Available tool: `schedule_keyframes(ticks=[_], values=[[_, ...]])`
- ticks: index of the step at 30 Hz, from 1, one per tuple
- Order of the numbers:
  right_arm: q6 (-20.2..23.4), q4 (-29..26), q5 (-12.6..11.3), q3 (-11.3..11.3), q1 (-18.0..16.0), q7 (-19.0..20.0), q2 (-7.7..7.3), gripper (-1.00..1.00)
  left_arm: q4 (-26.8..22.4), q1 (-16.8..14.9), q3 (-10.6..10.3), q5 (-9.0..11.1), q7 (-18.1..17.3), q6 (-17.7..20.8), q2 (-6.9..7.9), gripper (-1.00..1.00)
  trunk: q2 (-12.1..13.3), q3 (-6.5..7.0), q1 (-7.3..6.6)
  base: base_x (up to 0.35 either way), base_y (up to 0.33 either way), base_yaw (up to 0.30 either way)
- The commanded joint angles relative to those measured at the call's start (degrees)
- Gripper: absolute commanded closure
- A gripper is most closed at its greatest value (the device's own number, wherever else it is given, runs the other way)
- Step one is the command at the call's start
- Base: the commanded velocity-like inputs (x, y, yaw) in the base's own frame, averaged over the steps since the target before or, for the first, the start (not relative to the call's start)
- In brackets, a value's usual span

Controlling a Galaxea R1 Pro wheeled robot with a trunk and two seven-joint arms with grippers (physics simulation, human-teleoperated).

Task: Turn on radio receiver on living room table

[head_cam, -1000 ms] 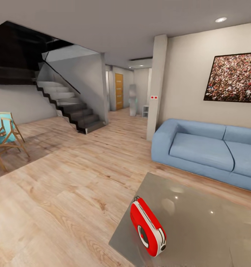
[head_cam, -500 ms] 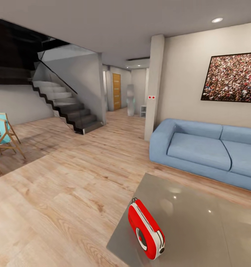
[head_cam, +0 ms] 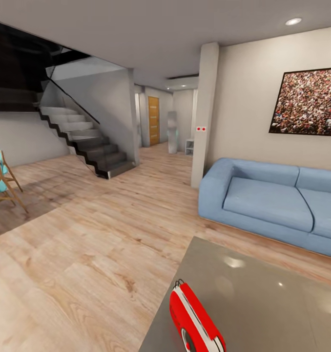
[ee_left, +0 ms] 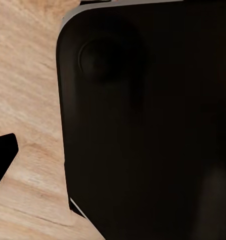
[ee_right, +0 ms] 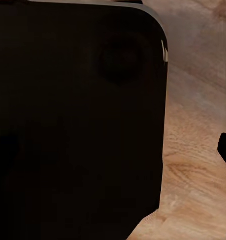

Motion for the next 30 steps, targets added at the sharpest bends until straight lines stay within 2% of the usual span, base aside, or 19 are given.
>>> schedule_keyframes(ticks=[1, 8, 30], values=[[0.0, 0.0, 0.0, 0.0, 0.0, 0.0, -0.01, -1.00, 0.0, 0.0, 0.0, 0.0, 0.0, 0.0, 0.00, -1.00, 0.0, 0.00, 0.00, 0.105, 0.000, 0.000], [-0.1, 0.0, 0.0, 0.0, 0.0, 0.0, 0.03, -1.00, 0.0, 0.0, 0.0, 0.0, 0.0, 0.0, 0.00, -1.00, 0.0, 0.00, 0.00, 0.039, 0.000, -0.074], [-0.1, 0.0, 0.0, -0.1, 0.0, 0.0, 0.00, -1.00, 0.0, 0.0, 0.1, 0.0, 0.0, 0.0, -0.08, -1.00, 0.0, 0.00, 0.00, 0.001, 0.000, -0.244]])
